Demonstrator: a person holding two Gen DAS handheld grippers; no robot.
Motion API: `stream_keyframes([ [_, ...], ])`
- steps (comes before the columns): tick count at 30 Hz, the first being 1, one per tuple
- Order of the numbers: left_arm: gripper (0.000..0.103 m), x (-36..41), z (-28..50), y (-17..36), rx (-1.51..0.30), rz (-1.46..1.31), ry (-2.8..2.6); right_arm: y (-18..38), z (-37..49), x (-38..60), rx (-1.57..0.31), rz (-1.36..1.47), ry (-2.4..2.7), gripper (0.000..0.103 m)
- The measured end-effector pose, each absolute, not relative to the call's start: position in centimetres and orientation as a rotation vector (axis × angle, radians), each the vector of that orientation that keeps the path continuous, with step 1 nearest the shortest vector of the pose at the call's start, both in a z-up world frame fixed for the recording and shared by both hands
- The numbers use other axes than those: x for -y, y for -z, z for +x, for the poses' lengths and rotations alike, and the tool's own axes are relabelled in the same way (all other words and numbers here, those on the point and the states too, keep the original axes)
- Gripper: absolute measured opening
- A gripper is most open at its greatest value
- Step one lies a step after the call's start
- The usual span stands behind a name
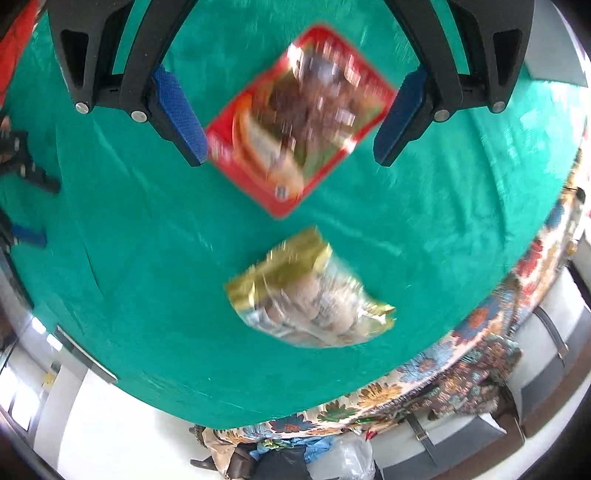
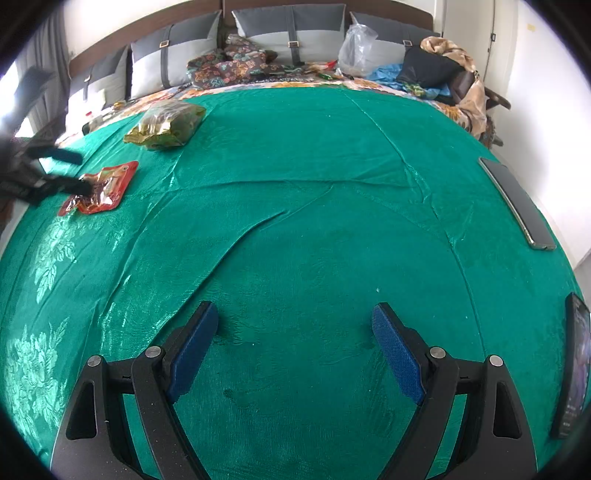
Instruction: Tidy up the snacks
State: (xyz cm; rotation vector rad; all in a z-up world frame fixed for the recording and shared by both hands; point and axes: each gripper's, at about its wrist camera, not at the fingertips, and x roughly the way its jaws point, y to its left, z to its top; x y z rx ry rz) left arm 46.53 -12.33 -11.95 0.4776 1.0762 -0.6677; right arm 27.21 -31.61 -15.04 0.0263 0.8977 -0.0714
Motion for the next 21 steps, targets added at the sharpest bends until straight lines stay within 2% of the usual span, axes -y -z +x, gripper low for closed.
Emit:
stream_keyframes([
  [4, 0.092, 12.5, 47.9, 14.2, -1.169, 0.432, 0.717, 15.0, 27.2, 31.6, -0.898, 0.027, 0.071, 0.087],
  [13, 0.096, 11.5, 43.8, 14.1, -1.199, 0.546, 0.83, 15.0, 27.3, 31.7, -0.898, 0.027, 0.071, 0.087],
  [15, 0.094, 11.7, 42.5, 14.4, -1.167, 0.606, 0.806, 15.0, 27.3, 31.7, -0.898, 0.026, 0.071, 0.087],
  [17, 0.073, 11.5, 41.9, 14.0, -1.131, 0.568, 0.803, 15.0, 27.3, 31.7, -0.898, 0.027, 0.071, 0.087],
  [21, 0.071, 11.1, 40.5, 13.8, -1.089, 0.514, 0.726, 15.0, 27.3, 31.7, -0.898, 0.026, 0.07, 0.087],
])
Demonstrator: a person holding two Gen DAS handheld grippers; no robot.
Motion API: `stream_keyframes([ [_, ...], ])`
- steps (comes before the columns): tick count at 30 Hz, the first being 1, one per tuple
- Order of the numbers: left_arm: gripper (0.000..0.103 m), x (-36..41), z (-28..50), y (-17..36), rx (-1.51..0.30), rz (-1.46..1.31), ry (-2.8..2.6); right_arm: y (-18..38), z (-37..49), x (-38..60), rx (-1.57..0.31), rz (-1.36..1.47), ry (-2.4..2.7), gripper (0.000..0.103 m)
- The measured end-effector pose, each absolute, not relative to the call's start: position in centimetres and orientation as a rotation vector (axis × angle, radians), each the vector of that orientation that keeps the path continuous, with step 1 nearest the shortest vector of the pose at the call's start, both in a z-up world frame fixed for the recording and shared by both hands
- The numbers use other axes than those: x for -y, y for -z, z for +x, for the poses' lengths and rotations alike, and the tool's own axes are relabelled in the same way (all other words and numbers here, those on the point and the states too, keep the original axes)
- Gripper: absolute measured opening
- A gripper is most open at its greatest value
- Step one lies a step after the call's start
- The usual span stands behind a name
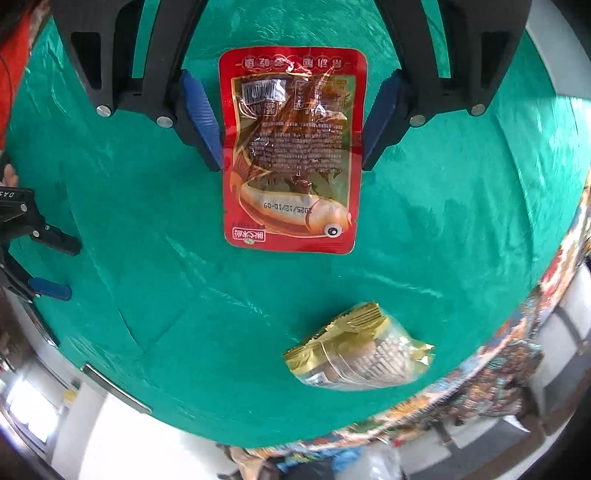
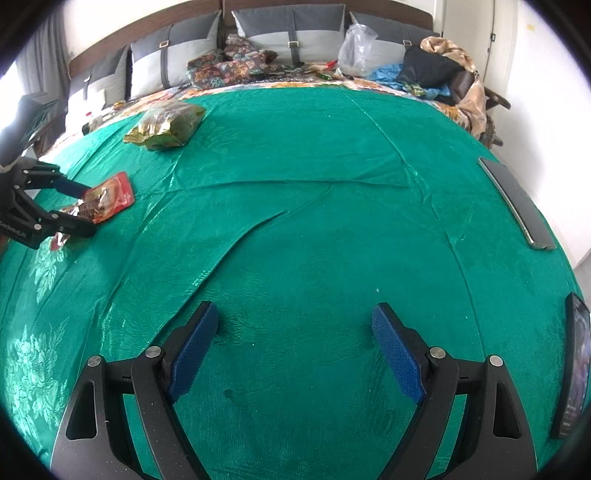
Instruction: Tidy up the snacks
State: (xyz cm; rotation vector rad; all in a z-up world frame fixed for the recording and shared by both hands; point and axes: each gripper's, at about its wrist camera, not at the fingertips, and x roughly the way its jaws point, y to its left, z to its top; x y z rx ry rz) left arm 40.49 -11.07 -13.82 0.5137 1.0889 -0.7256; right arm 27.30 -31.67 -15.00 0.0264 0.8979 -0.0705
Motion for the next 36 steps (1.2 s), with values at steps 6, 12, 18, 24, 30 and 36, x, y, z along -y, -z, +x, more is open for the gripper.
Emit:
stream_keyframes([
  [6, 0.07, 6.4, 36.4, 13.3, -1.081, 0.382, 0.572, 15.0, 27.3, 31.7, -0.898, 0.026, 0.071, 0.087],
  [12, 0.07, -1.4, 32.4, 13.1, -1.074, 0.178, 0.307, 15.0, 27.3, 31.7, -0.898, 0.026, 0.071, 0.087],
  [18, 0.076, -3.6, 30.5, 13.9, -0.996, 0.101, 0.164, 15.0, 27.4, 31.7, -0.898, 0.027, 0.07, 0.087],
  [24, 0.098, -3.9, 31.8, 14.9, -0.967, 0.078, 0.116, 15.0, 27.4, 31.7, -0.898, 0.026, 0.07, 0.087],
  [30, 0.103, -3.9, 32.8, 15.4, -0.946, 0.062, 0.105, 15.0, 27.4, 31.7, -0.898, 0.026, 0.07, 0.087],
  [36, 0.103, -3.9, 32.8, 15.4, -0.946, 0.059, 0.105, 15.0, 27.4, 31.7, -0.898, 0.026, 0.07, 0.087],
])
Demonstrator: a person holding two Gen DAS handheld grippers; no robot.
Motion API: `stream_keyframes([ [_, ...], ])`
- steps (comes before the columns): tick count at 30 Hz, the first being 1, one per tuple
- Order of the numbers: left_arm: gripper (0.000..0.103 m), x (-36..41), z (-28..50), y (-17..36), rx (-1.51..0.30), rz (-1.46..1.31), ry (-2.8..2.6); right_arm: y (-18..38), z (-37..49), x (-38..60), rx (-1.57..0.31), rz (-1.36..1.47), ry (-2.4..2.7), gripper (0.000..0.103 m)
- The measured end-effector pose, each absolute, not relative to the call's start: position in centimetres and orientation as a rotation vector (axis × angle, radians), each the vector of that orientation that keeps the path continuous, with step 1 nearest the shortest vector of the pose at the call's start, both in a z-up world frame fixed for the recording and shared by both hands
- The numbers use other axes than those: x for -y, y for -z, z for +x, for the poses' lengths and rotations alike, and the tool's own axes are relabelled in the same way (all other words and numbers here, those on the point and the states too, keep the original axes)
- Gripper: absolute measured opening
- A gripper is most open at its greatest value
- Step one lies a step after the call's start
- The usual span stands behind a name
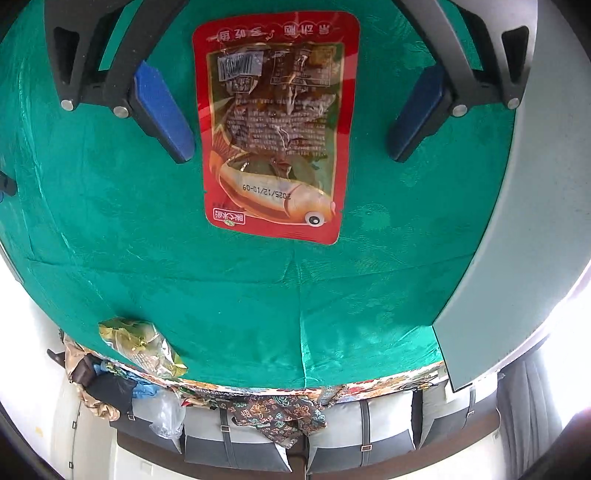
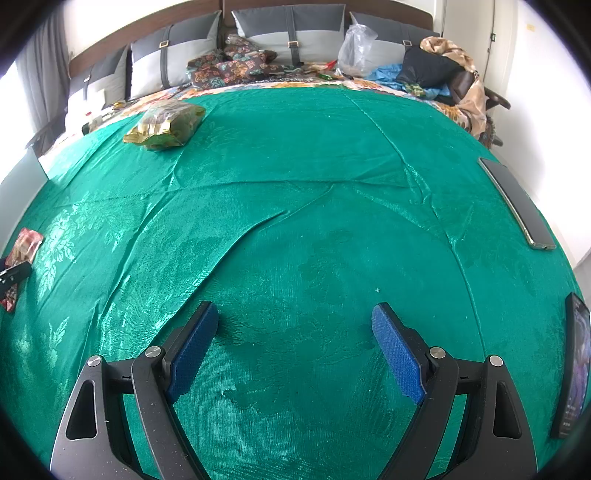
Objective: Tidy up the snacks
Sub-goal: 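Grasp the clear quail-egg pack with the right tool and lift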
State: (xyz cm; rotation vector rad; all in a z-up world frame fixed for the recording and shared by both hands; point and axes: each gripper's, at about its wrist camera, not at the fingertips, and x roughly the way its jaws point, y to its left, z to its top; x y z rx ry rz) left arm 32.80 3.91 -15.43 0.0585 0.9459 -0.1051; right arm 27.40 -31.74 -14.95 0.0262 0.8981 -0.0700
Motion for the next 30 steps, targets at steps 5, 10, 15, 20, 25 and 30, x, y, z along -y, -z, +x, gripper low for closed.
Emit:
stream_keyframes([
  [5, 0.103, -3.9, 32.8, 15.5, -0.946, 0.058, 0.105, 14.9, 27.4, 31.8, -0.898, 0.026, 0.07, 0.087],
  [10, 0.103, -3.9, 32.8, 15.4, -0.946, 0.058, 0.106, 15.0, 27.4, 31.9, -0.899, 0.028, 0.066, 0.089],
  [15, 0.103, -3.9, 32.9, 15.4, -0.946, 0.058, 0.106, 12.1, 31.4, 30.4, -0.908, 0.093, -0.005, 0.088],
  [20, 0.103, -3.9, 32.9, 15.4, -0.946, 0.058, 0.106, 5.9, 41.2, 25.9, -0.828, 0.233, -0.091, 0.087],
  [25, 0.103, -4.0, 32.9, 15.4, -0.946, 0.056, 0.107, 8.1, 50.3, 20.0, -1.025, 0.12, -0.008, 0.087],
  [30, 0.103, -4.0, 33.0, 15.4, -0.946, 0.054, 0.107, 12.4, 53.6, 18.2, -1.179, 0.071, 0.022, 0.086],
])
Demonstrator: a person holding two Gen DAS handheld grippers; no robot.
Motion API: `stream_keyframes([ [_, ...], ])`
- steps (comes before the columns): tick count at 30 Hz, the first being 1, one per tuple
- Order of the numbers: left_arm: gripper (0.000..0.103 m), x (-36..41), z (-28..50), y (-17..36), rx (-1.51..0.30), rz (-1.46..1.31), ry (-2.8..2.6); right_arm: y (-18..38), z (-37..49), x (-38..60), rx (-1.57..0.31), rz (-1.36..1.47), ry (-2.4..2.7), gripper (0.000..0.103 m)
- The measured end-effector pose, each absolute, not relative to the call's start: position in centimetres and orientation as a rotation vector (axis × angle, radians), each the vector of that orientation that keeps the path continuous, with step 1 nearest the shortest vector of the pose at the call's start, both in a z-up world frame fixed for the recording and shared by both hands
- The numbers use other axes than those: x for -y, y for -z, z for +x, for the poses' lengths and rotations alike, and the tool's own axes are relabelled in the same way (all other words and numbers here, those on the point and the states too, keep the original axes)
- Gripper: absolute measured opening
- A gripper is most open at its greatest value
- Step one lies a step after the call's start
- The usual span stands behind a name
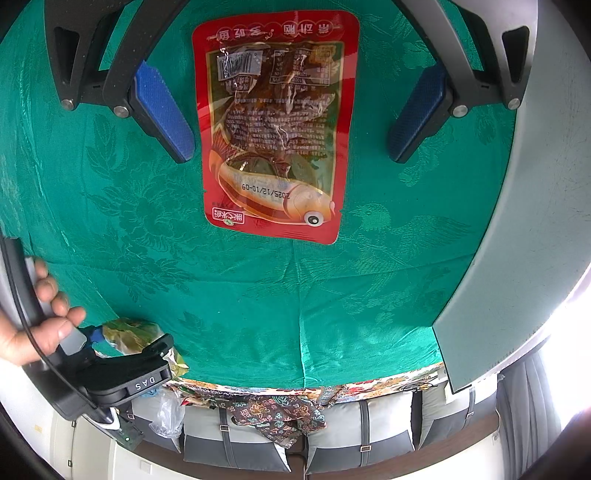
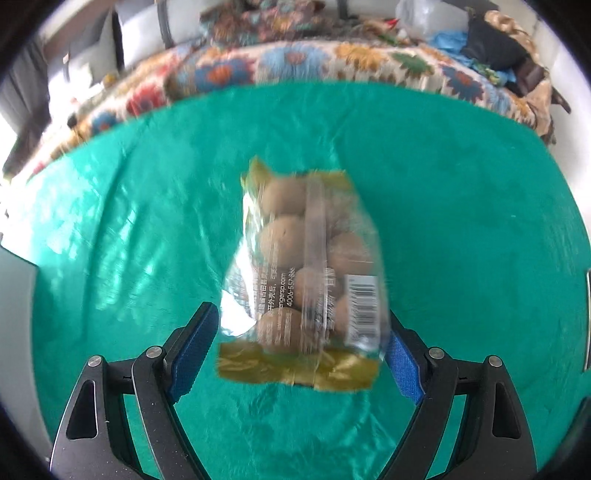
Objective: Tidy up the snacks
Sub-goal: 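Grasp the clear quail-egg pack with the right tool and lift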
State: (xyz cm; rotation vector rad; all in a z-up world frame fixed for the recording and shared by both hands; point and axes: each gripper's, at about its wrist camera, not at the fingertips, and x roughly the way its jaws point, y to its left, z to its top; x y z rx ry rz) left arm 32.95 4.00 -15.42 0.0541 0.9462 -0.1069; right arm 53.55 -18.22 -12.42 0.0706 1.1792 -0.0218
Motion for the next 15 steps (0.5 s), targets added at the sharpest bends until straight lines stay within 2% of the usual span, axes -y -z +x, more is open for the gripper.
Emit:
stream_keyframes([
  [2, 0.103, -4.0, 33.0, 15.4, -0.946, 0.054, 0.107, 12.2, 52.9, 18.3, -1.13, 0.068, 0.003, 0.075],
  [10, 0.103, -4.0, 33.0, 15.4, -0.946, 0.054, 0.107, 10.0, 45.8, 20.0, -1.001, 0.135, -0.088, 0.073],
  [15, 0.103, -4.0, 33.0, 15.4, -0.946, 0.054, 0.107, 9.1, 36.5, 19.8, -0.929, 0.062, -0.166, 0.073],
])
